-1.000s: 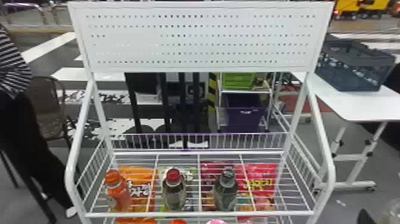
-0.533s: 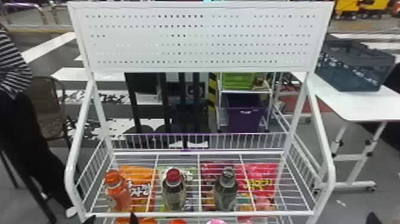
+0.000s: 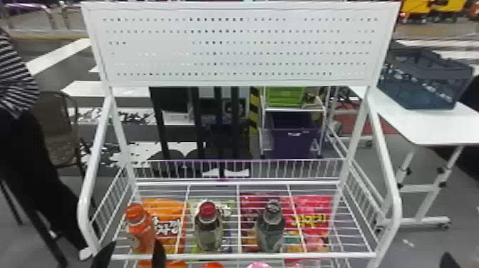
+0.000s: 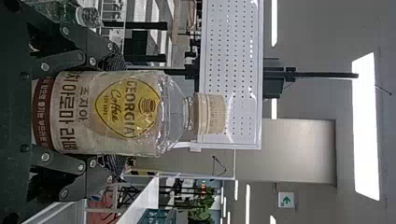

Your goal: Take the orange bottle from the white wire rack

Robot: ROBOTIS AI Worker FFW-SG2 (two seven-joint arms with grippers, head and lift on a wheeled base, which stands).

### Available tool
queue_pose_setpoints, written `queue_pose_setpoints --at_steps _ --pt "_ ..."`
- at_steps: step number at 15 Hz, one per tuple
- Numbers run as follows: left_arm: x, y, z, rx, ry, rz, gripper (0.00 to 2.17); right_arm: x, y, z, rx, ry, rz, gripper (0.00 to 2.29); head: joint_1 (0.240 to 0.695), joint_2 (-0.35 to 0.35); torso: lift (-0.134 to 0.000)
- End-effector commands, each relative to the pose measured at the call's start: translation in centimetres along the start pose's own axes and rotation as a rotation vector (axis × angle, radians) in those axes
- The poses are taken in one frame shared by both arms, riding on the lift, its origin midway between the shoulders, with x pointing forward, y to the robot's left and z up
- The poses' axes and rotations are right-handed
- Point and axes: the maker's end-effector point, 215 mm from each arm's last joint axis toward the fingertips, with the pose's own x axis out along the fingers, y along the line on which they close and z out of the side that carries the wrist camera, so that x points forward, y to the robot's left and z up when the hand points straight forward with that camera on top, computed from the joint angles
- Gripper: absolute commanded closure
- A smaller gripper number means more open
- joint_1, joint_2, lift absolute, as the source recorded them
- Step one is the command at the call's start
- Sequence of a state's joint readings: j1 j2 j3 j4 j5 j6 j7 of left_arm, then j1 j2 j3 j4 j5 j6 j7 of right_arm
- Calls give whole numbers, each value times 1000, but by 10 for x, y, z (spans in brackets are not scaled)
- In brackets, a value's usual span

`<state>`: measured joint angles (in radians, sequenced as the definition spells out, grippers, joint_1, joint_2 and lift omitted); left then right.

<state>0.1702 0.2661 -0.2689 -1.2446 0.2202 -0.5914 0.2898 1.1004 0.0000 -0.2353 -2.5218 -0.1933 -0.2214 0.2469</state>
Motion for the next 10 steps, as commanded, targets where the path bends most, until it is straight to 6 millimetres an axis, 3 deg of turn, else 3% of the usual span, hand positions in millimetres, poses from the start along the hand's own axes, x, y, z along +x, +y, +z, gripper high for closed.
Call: queue_pose_setpoints --at_steps 1,6,9,10 --pt "10 -1 -2 3 13 -3 46 0 -1 1 -2 -2 -2 1065 499 0 0" --pt "43 -11 -7 30 67 -22 46 0 -4 -2 -2 2 -6 1065 499 0 0" --pt "49 -5 -1 33 63 -4 60 -1 -9 -2 0 0 -14 1065 499 0 0" --pt "48 -5 -1 35 61 -5 167 -1 -10 -1 -3 0 -15 1065 499 0 0"
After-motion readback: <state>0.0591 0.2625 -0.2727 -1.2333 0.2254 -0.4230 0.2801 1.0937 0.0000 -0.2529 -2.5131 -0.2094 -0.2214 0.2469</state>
